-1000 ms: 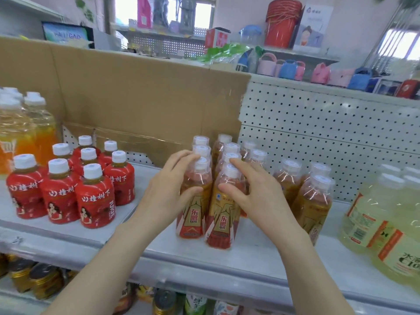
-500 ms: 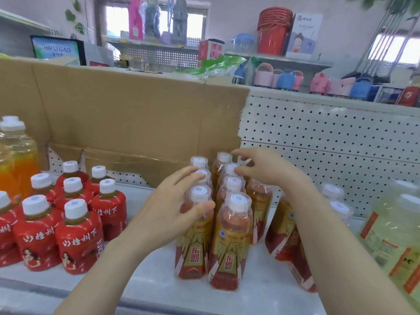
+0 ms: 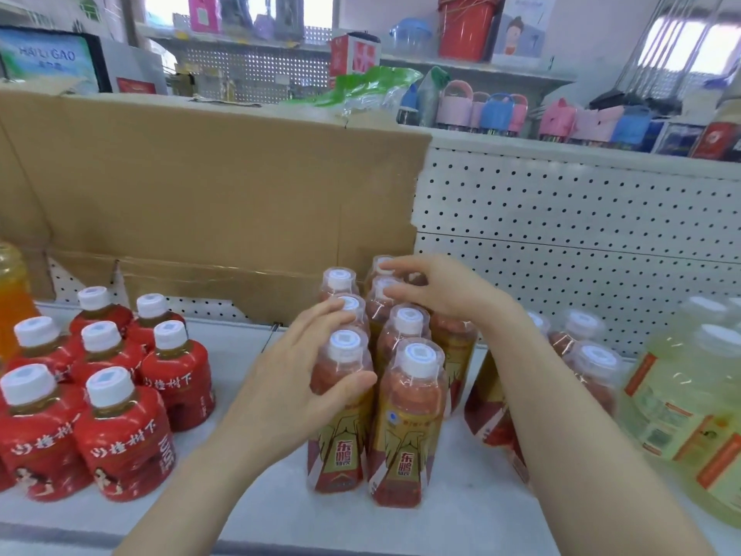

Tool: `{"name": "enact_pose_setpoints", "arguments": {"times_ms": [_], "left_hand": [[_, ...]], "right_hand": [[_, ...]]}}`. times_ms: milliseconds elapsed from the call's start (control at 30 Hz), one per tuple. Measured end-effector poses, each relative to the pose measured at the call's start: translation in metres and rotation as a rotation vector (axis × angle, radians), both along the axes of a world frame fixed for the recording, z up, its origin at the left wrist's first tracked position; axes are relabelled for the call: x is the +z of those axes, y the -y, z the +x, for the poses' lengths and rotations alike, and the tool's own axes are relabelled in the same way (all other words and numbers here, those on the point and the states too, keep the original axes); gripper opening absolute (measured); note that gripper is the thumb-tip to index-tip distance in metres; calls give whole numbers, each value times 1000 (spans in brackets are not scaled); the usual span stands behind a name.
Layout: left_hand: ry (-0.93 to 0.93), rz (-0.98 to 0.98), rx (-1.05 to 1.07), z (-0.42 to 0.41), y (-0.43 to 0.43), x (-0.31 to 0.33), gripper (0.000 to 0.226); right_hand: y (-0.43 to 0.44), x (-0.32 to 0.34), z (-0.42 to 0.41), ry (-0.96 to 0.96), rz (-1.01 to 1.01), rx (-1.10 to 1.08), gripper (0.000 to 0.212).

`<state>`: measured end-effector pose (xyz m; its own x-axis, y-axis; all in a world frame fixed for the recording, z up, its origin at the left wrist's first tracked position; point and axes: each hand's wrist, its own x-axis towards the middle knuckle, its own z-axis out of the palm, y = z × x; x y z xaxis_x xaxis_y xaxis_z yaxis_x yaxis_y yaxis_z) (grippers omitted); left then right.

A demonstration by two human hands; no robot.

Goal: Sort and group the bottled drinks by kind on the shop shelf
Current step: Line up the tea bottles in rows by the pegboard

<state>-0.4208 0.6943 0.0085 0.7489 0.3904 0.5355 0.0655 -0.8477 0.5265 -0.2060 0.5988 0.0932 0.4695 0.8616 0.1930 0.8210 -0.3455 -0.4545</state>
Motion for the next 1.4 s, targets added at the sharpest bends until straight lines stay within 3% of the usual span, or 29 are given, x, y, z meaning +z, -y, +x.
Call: {"name": "enact_pose_setpoints", "arguments": {"times_ms": [200, 300, 367, 467, 600, 667, 767, 900, 1100, 1200, 1300, 1400], "left_hand": [[2, -18, 7, -1, 3, -2, 75], [71, 8, 34, 0, 10, -5, 68], [214, 61, 90, 1, 22, -9, 58], [440, 178, 132, 6, 50, -14, 41], [600, 294, 48, 15, 99, -16, 34], [545, 245, -32, 27, 126, -18, 41], [276, 55, -110, 65, 158, -28, 64], [46, -187, 1, 124, 179, -47, 80], [40, -313, 223, 172, 185, -56, 91], [64, -296, 300, 179, 184, -54, 81], [50, -259, 275, 162, 191, -55, 73], [33, -200, 222, 128, 203, -59, 69]], "right_hand": [[83, -21, -16, 217, 337, -291, 32], [150, -45, -28, 353, 504, -540, 36], [177, -66, -33, 409, 528, -644, 45], [181, -93, -33, 297, 419, -646, 69], [172, -112, -23, 255, 435, -609, 84], [170, -112, -11, 266, 422, -617, 84], [170, -111, 9, 250, 411, -607, 83], [177, -114, 44, 264, 430, -544, 83], [184, -113, 91, 209, 449, -460, 78], [187, -111, 98, 199, 396, -425, 71], [192, -103, 92, 360, 375, -458, 60], [186, -94, 66, 473, 598, -301, 48]]}}
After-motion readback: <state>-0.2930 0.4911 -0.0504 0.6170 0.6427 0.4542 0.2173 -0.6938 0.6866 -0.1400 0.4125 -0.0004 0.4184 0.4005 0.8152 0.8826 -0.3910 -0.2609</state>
